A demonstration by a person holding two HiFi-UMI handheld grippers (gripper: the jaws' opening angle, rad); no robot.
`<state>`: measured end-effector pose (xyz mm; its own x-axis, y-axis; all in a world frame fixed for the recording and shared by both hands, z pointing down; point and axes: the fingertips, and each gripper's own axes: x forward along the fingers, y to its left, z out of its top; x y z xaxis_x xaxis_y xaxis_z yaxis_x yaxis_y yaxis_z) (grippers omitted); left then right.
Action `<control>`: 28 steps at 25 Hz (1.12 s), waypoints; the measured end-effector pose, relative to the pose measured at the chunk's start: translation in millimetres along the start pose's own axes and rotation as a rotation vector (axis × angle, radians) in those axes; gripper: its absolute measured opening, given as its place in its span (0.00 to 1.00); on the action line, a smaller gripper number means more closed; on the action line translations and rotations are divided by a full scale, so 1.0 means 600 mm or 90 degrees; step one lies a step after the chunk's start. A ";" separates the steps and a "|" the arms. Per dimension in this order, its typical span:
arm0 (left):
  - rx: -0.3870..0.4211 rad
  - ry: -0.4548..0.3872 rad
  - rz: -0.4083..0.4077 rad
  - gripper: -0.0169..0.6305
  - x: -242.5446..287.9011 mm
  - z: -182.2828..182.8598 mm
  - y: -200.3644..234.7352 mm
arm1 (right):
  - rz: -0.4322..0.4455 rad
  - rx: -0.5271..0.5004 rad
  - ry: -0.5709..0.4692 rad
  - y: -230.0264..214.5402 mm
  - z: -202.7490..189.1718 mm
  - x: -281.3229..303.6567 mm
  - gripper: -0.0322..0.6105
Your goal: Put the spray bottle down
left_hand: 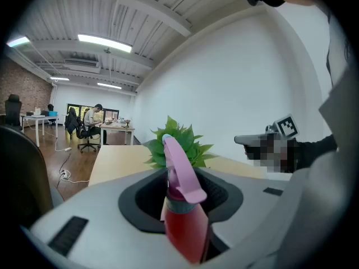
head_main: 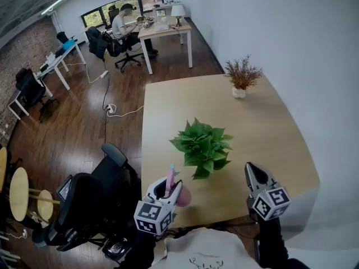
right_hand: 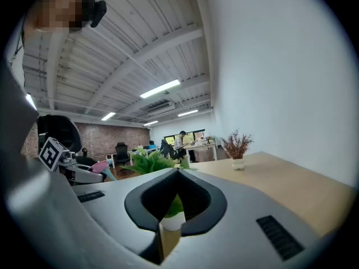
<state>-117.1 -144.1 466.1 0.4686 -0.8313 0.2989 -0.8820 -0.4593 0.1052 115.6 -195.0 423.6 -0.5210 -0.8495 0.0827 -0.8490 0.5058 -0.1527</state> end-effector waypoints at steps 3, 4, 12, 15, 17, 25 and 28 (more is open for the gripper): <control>0.037 0.002 -0.035 0.25 0.007 -0.022 -0.028 | 0.004 -0.001 -0.002 0.002 0.001 0.004 0.01; 0.049 -0.003 -0.055 0.25 0.010 -0.028 -0.041 | 0.005 -0.001 -0.002 0.003 0.000 0.004 0.01; 0.124 -0.019 -0.176 0.25 0.053 -0.071 -0.131 | 0.006 -0.002 0.005 0.004 -0.005 -0.006 0.01; 0.137 -0.027 -0.181 0.25 0.078 -0.077 -0.147 | 0.003 -0.002 0.004 0.003 -0.005 -0.012 0.01; 0.143 -0.033 -0.181 0.25 0.093 -0.079 -0.156 | 0.001 -0.001 0.003 0.002 -0.005 -0.018 0.01; 0.178 -0.061 -0.158 0.26 0.128 -0.078 -0.169 | -0.005 0.002 0.006 -0.002 -0.009 -0.030 0.01; 0.178 -0.056 -0.155 0.26 0.137 -0.087 -0.170 | -0.007 0.002 0.006 -0.004 -0.007 -0.032 0.01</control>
<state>9.1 -149.3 529.4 0.6757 -0.7058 0.2126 -0.7026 -0.7039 -0.1039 127.0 -179.5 426.3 -0.5128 -0.8534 0.0942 -0.8543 0.4962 -0.1551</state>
